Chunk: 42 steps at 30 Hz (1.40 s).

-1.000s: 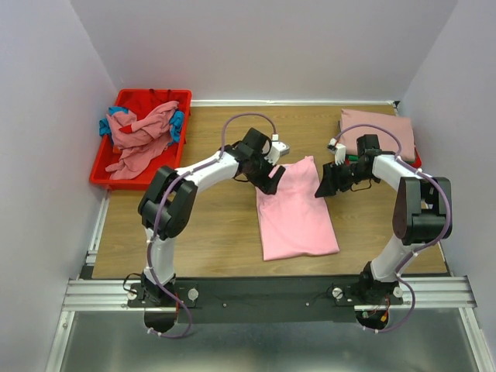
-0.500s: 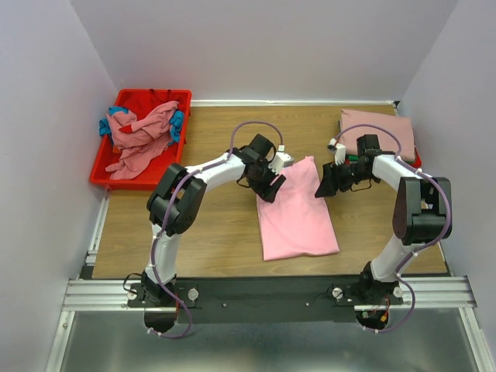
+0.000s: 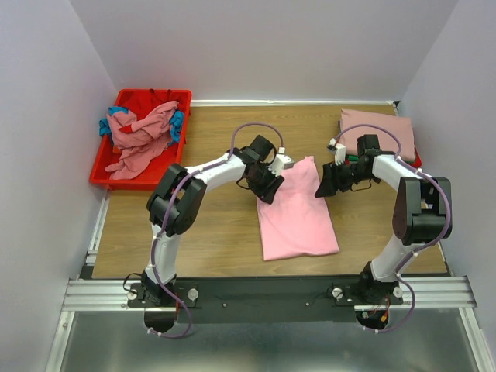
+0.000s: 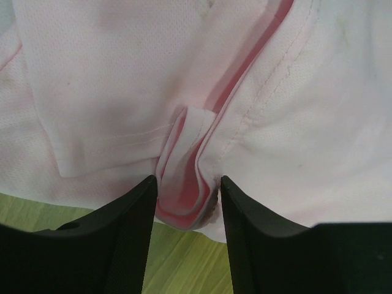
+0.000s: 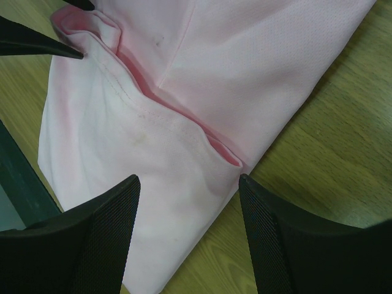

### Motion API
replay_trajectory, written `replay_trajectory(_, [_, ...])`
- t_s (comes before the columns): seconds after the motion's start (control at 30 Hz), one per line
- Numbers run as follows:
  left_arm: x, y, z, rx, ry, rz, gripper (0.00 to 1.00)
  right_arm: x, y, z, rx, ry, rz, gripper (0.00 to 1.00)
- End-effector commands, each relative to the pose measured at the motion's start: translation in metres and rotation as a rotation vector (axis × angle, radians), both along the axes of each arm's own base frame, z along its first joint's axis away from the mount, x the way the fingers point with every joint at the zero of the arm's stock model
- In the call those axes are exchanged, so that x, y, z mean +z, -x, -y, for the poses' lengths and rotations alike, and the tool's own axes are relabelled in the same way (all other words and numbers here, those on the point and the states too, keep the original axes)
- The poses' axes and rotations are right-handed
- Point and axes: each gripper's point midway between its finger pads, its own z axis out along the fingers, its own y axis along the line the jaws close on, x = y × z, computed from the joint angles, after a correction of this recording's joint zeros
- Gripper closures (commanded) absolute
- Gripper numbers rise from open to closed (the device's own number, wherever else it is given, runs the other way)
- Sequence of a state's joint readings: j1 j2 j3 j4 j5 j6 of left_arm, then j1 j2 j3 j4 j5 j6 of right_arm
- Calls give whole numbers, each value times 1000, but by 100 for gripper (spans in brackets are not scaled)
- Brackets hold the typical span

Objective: Fold and stack the t-shirts
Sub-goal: Fold the tshirt

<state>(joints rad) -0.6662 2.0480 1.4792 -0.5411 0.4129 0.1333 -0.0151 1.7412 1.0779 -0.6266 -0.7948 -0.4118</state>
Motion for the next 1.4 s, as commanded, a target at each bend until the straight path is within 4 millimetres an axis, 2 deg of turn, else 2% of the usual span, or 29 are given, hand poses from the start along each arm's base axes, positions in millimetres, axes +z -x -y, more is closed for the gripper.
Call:
replay_trajectory(0.0, [21,7,5,-18,29,3,45,0,4,-1,6,-24,-18,28])
replay_trajectory(0.23, [14,13,9,-22,6,-12,44,0,3,-1,7,-25,-17,28])
replay_trajectory(0.33, [9,13,10,-14,-17,-6,54,1,3,-2,7,-27,-18,28])
replay_trajectory(0.37, [8,10,9,-5,-28,5,62,0,3,-1,7,-25,-18,28])
replay_trajectory(0.43, [8,9,9,2,-34,9,66,0,3,-1,7,-25,-17,28])
replay_trajectory(0.47, [10,6,8,14,-40,20,75,0,3,-1,7,-25,-17,28])
replay_trajectory(0.67, [23,1,9,25,-33,51,94,-1,4,-2,7,-27,-23,28])
replay_trajectory(0.7, [26,0,10,25,-31,53,100,-1,4,-1,6,-25,-23,28])
replay_trajectory(1.0, [44,5,14,-3,21,61,100,1,-4,1,12,-11,1,28])
replay_trajectory(1.13, [40,7,14,-9,20,48,100,1,-19,7,7,30,28,28])
replay_trajectory(1.37, [31,10,14,-14,15,31,100,-13,-16,8,15,36,-14,28])
